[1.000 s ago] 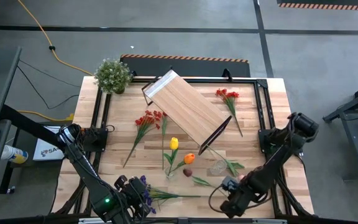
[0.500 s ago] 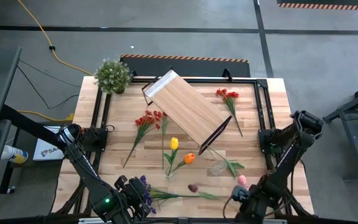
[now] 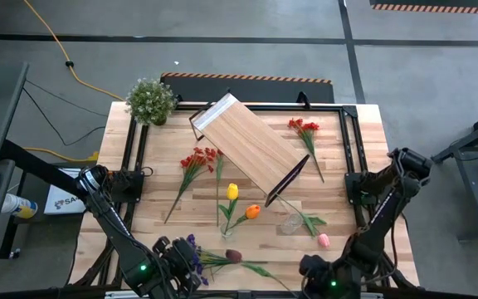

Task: Pick and place flowers into a vace then onto a shelf
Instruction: Put the dark red tulip into the left transparent vase

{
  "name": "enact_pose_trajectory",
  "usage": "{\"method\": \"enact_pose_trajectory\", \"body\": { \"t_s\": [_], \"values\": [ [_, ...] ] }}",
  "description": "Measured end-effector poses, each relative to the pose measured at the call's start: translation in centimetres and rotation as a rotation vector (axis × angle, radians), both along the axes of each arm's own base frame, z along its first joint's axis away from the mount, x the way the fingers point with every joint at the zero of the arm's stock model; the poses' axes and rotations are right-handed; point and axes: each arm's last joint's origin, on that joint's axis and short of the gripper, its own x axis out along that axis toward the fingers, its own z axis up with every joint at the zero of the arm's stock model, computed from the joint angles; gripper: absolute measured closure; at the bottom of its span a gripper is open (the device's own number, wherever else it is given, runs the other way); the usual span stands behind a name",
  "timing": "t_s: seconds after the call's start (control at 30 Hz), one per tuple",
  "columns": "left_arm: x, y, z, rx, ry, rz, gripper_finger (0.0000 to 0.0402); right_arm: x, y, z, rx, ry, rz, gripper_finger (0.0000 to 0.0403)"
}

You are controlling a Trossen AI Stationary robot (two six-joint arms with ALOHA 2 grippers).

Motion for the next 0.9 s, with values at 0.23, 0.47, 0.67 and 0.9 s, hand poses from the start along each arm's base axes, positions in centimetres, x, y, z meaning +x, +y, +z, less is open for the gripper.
{"method": "enact_pose_trajectory", "body": {
  "t_s": [0.23, 0.47, 0.67, 0.9],
  "values": [
    [0.3, -0.4, 0.1, -0.052, -0.037, 0.011, 0.0328, 3.3, -1.4, 1.5, -0.086, -0.283, -0.047, 0.0403],
    [0.5, -0.7, 0.2, -0.087, -0.059, 0.023, 0.0328, 6.9, -4.0, 3.6, -0.228, -0.571, -0.107, 0.0403],
    [0.6, -0.8, 0.2, -0.100, -0.069, 0.023, 0.0328, 9.0, -6.2, 4.9, -0.369, -0.730, -0.181, 0.0403],
    [0.6, -0.8, 0.2, -0.100, -0.070, 0.023, 0.0328, 10.4, -8.2, 5.2, -0.564, -0.775, -0.249, 0.0403]
  ]
}}
